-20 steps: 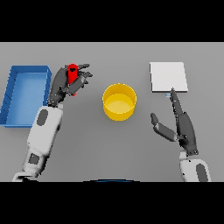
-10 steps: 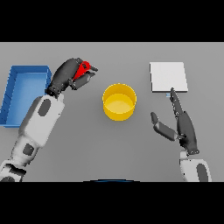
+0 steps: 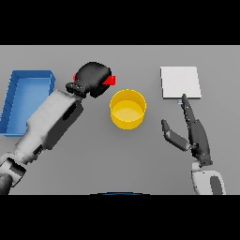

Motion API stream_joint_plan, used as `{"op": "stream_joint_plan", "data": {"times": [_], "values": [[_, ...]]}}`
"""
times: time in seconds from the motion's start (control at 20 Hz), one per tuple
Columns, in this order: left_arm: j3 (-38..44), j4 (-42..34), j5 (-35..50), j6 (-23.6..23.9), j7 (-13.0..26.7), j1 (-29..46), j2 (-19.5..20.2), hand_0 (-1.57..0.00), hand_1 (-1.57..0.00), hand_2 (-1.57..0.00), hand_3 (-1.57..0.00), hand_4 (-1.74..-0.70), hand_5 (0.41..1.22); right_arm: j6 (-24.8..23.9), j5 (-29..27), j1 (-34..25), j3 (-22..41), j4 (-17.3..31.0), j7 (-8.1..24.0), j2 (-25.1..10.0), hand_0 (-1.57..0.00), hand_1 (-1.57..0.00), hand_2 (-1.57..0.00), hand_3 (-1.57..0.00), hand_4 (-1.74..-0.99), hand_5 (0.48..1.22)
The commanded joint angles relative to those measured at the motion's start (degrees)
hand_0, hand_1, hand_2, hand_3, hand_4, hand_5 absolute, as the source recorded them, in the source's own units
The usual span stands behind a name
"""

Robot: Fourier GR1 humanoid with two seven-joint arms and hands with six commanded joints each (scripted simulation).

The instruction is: Pick up the red beaker and tilt it to pour out 1 green nut into yellow bowl. Pick up the yellow bowl and place it on the metallic measuring scale.

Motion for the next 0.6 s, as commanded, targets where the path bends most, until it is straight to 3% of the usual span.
{"op": "stream_joint_plan", "data": {"times": [0.0,0.2,0.3,0.45,0.55], "values": [[-1.23,0.51,-1.49,-1.21,-0.1,-1.38,0.29,-1.57,-1.57,-1.57,-1.49,-1.7,1.205,0.19,-0.46,-0.26,-0.16,0.16,0.41,0.11,0.0,0.0,0.0,0.0,-1.19,0.675],[-7.23,3.43,-7.75,-6.79,-3.1,-6.92,1.37,-1.57,-1.57,-1.57,-1.35,-1.72,1.215,0.66,-2.07,1.09,-0.28,0.56,-0.48,1.2,0.0,0.0,0.0,0.0,-1.197,0.659],[-9.24,5.19,-9.93,-7.76,-5.01,-9.15,1.02,-1.57,-1.57,-1.57,-1.29,-1.72,1.217,0.97,-3.02,0.41,-0.87,0.51,0.61,0.98,0.0,0.0,0.0,0.0,-1.206,0.639],[-12.8,6.48,-12.97,-9.14,-9.25,-11.47,0.89,-1.57,-1.57,-1.57,-1.43,-1.73,1.219,-0.02,-1.82,0.78,-0.57,0.78,-0.24,1.39,0.0,0.0,0.0,0.0,-1.221,0.617],[-15.16,6.51,-15.39,-9.71,-9.71,-12.47,0.48,-1.57,-1.57,-1.57,-1.48,-1.73,1.22,-0.74,-1.11,0.45,-0.56,0.6,-0.41,1.42,0.0,0.0,0.0,0.0,-1.214,0.6]]}}
